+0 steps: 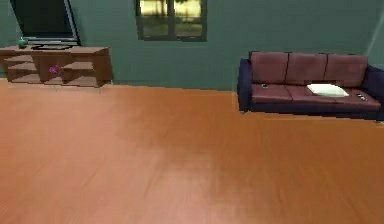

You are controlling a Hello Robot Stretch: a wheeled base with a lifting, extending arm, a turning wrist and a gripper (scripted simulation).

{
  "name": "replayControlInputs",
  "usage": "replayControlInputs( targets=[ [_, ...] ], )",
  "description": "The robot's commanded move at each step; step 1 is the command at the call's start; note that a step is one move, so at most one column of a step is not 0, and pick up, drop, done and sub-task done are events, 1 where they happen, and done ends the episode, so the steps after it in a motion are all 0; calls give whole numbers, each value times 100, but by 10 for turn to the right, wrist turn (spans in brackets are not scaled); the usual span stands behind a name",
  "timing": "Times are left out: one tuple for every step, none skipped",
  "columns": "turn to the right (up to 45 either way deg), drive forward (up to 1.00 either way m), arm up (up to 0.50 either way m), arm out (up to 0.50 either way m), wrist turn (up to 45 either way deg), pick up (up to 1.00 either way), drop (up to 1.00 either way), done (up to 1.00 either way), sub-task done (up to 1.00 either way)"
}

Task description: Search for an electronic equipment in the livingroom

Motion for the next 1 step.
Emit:
replayControlInputs(
  targets=[
    [30,0,0,0,0,0,0,0,0]
  ],
)
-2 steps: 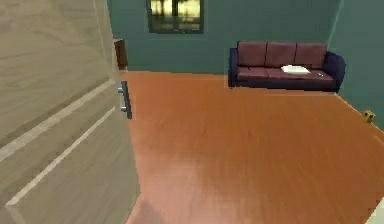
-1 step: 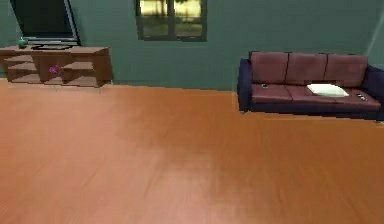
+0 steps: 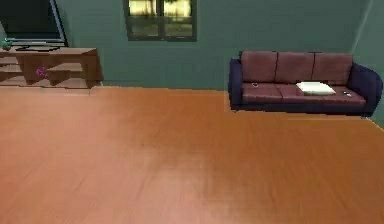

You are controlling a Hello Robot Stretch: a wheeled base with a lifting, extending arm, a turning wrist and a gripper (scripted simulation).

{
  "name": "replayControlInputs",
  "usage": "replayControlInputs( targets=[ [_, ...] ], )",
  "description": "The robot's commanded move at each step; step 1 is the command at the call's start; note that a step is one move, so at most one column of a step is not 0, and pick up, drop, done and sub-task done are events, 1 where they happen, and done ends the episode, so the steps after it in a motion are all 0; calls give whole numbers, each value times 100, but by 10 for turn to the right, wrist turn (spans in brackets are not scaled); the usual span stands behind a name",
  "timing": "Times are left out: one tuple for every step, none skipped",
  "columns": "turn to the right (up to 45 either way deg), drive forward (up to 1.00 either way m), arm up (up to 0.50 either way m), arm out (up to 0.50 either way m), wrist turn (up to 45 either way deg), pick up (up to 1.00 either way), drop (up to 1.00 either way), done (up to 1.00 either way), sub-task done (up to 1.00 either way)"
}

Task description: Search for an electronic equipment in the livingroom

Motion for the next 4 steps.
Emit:
replayControlInputs(
  targets=[
    [450,0,0,0,0,0,0,0,0],
    [450,0,0,0,0,0,0,0,0],
    [60,0,0,0,0,0,0,0,0],
    [0,10,0,0,0,0,0,0,0]
  ],
)
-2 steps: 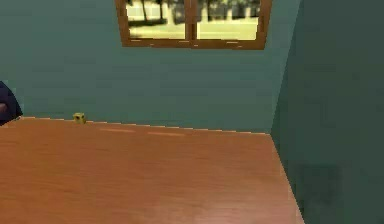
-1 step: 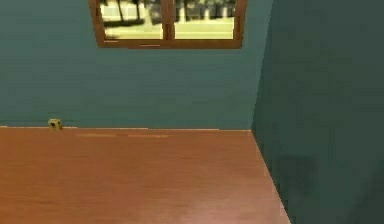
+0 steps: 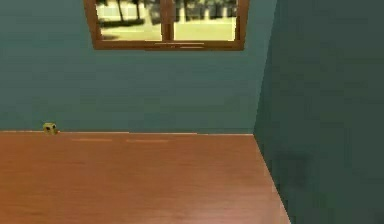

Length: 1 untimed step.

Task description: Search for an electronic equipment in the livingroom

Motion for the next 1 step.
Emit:
replayControlInputs(
  targets=[
    [-450,0,0,0,0,0,0,0,0]
  ],
)
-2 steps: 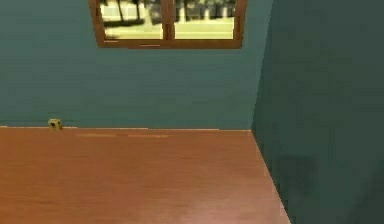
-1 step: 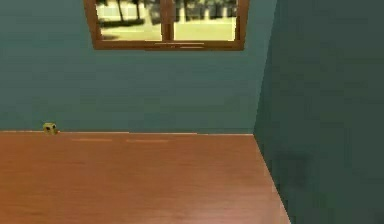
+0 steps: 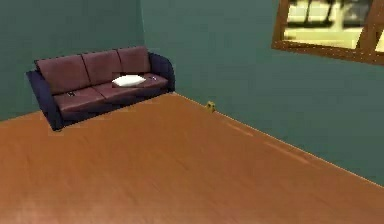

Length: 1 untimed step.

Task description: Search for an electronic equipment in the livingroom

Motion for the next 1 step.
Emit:
replayControlInputs(
  targets=[
    [-420,0,0,0,0,0,0,0,0]
  ],
)
